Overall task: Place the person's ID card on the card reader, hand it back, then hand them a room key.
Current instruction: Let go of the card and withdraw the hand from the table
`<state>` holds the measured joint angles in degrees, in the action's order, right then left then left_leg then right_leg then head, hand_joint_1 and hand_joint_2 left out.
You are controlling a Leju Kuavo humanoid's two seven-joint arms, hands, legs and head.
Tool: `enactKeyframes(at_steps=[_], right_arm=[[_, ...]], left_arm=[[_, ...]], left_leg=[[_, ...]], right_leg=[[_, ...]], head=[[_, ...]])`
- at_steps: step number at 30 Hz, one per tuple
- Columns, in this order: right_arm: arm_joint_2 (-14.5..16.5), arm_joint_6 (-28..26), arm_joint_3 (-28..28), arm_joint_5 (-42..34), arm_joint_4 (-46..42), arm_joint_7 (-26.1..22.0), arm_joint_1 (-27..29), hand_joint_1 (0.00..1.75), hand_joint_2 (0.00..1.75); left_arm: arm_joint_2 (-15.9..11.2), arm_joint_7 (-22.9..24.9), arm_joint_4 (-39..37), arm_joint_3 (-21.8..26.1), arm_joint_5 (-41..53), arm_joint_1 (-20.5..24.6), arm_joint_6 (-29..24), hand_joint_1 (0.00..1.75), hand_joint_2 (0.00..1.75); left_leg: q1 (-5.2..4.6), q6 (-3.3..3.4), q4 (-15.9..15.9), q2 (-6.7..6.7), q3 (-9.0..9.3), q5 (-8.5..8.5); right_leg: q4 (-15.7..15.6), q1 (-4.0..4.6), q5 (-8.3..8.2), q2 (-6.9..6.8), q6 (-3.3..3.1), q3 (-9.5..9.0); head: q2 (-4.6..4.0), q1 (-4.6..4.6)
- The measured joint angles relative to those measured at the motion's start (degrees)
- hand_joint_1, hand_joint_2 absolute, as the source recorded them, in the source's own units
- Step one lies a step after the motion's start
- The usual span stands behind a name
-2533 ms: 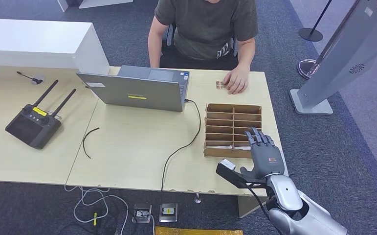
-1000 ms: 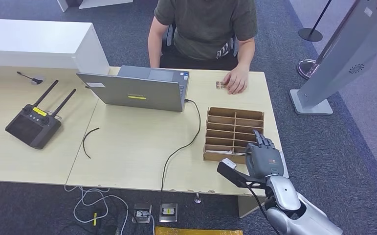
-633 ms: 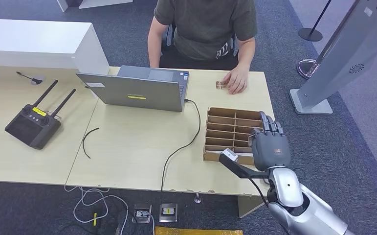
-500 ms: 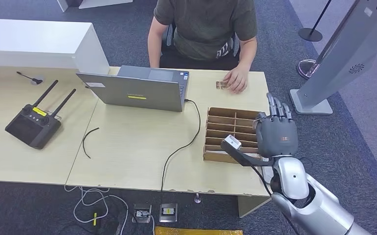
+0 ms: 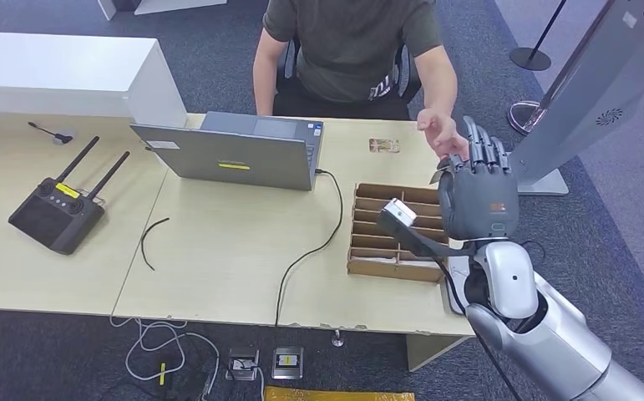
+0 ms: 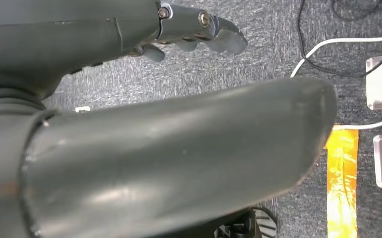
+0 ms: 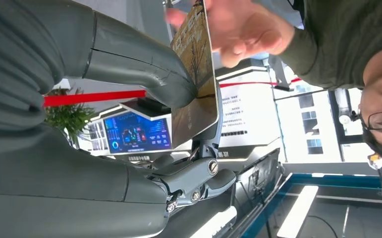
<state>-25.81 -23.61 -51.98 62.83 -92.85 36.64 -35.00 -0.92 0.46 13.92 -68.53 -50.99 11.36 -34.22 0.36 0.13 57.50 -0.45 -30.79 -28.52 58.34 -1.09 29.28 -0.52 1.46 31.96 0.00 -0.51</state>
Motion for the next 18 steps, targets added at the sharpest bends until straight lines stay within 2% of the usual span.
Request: enactKeyframes(at_steps=[16,17,18], right_arm=[[4.25,-0.82,0.3,-0.68,6.14,-0.69,-2.37,1.75,1.75],[4.37,-0.68,0.4,-0.61,6.44,-0.53,-2.39,1.55,1.75],[4.46,-0.51,0.52,-0.54,6.72,-0.37,-2.39,1.12,1.75]], left_arm=[[0.37,1.29,0.0,-0.44,2.67,0.92,0.84,0.0,0.0],[0.4,1.46,0.0,-0.56,2.86,0.98,0.9,0.0,0.0],[0.44,1.62,0.0,-0.66,3.02,1.02,0.95,0.0,0.0]], left_leg=[[0.0,-0.02,0.0,-0.01,-0.01,0.02],[0.0,-0.02,0.0,-0.01,-0.01,0.02],[0.0,-0.02,0.0,-0.01,-0.01,0.02]], right_leg=[[0.01,0.0,0.0,-0.02,0.0,0.01],[0.01,0.0,0.0,-0.02,0.0,0.01],[0.01,0.0,0.0,-0.02,0.0,0.01]], head=[[0.0,0.0],[0.0,0.0],[0.0,0.01]])
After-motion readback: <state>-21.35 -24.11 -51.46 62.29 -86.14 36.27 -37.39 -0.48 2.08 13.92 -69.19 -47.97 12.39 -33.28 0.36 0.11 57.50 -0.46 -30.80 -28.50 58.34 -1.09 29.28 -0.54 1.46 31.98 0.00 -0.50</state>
